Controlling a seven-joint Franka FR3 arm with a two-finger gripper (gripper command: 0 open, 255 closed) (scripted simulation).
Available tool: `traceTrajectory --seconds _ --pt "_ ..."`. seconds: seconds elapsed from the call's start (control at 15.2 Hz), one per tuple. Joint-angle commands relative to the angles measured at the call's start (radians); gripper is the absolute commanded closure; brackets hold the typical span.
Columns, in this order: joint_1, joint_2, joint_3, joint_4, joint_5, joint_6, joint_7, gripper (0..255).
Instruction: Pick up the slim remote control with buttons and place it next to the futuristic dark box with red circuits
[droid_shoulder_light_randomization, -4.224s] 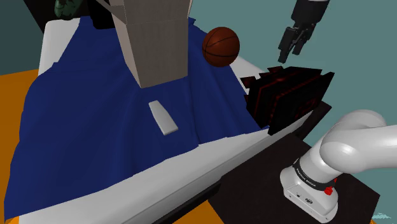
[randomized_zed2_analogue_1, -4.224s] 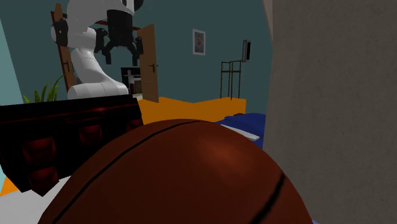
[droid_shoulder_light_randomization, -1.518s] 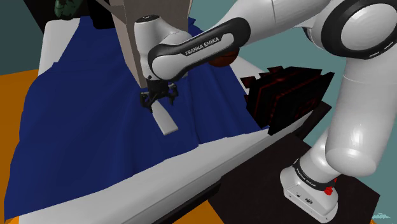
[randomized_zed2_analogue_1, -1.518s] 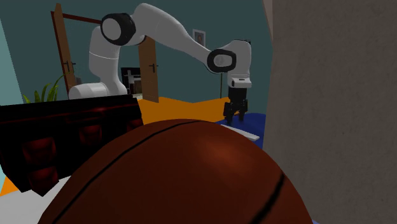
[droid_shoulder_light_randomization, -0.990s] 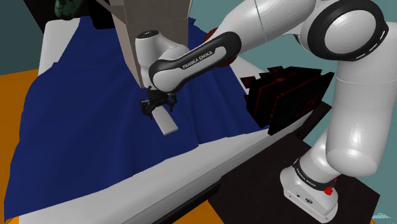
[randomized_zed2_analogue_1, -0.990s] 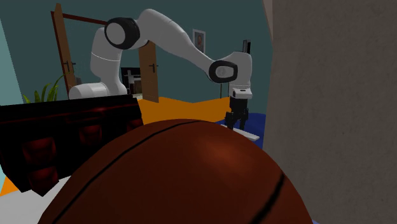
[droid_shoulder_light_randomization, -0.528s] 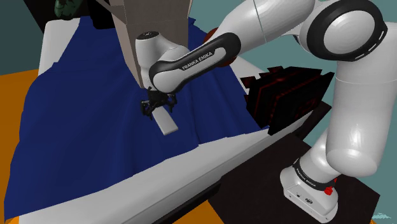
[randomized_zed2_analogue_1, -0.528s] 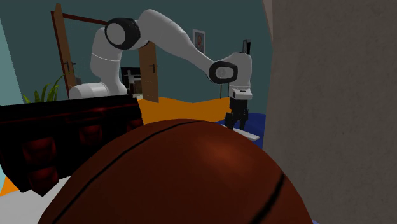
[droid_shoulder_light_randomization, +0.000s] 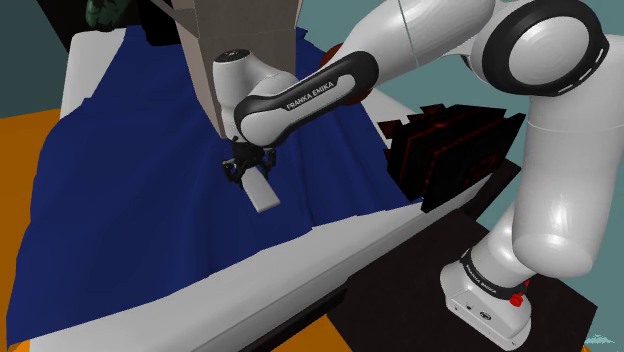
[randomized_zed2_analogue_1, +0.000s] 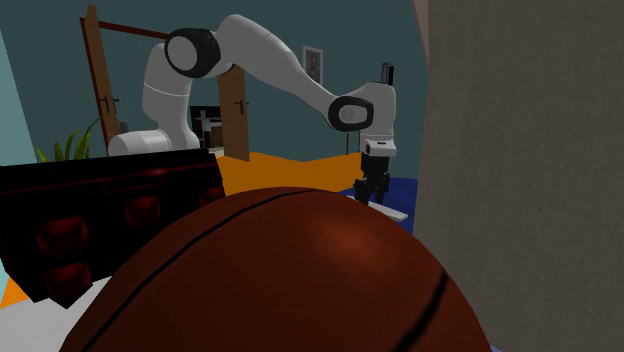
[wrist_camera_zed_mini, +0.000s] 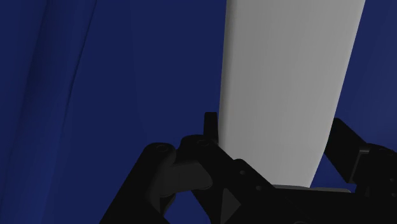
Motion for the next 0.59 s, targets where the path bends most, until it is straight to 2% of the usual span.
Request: traceTrajectory --seconds 0.0,0.53 --pt "0.000 0.000 0.000 0.000 0.000 0.000 0.000 255" --pt "-0.007 -0.043 0.012 0.036 0.024 -0.075 -0.015 255"
